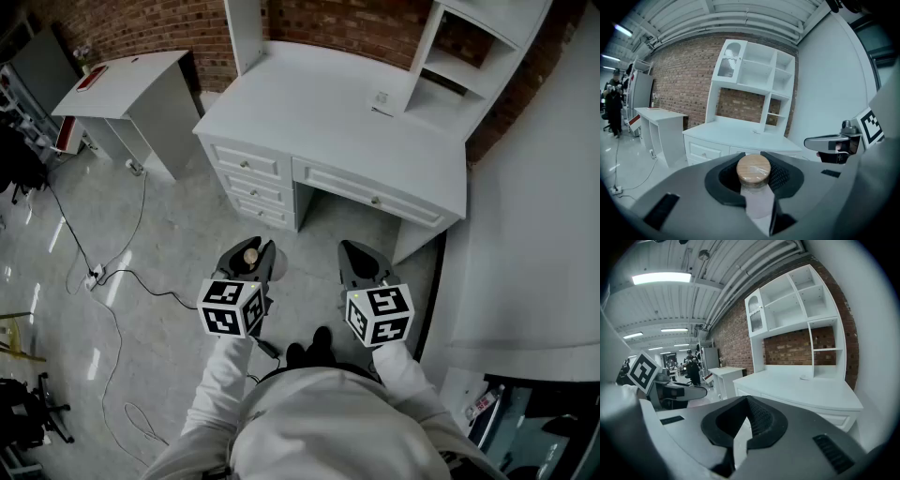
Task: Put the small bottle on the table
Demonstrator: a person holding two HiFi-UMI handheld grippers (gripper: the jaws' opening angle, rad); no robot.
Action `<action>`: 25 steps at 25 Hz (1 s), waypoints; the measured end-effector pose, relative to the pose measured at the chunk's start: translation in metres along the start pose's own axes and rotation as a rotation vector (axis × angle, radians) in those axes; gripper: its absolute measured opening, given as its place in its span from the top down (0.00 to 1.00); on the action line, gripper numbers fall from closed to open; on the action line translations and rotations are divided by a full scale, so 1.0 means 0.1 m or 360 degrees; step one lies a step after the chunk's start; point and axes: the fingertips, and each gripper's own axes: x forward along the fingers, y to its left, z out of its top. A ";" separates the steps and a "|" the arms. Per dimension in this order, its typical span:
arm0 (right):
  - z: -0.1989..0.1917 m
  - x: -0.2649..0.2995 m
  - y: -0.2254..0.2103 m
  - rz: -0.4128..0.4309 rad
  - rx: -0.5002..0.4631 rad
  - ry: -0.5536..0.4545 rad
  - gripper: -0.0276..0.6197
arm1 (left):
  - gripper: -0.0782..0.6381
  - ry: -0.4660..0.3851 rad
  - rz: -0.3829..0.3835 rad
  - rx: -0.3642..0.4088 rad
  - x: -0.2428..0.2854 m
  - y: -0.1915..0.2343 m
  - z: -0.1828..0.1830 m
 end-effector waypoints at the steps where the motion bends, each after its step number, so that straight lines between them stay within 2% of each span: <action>1: 0.00 0.01 -0.03 0.0008 0.0000 -0.0001 0.91 | 0.73 0.0000 0.0004 0.0003 0.03 -0.01 0.01; 8: -0.01 0.10 -0.21 0.0049 0.0008 0.0001 0.91 | 0.73 -0.0005 0.0047 0.0001 0.25 -0.05 0.08; 25: 0.09 0.16 -0.74 0.0007 0.0077 -0.0052 0.91 | 0.73 0.0003 0.0060 0.0076 0.66 -0.19 0.28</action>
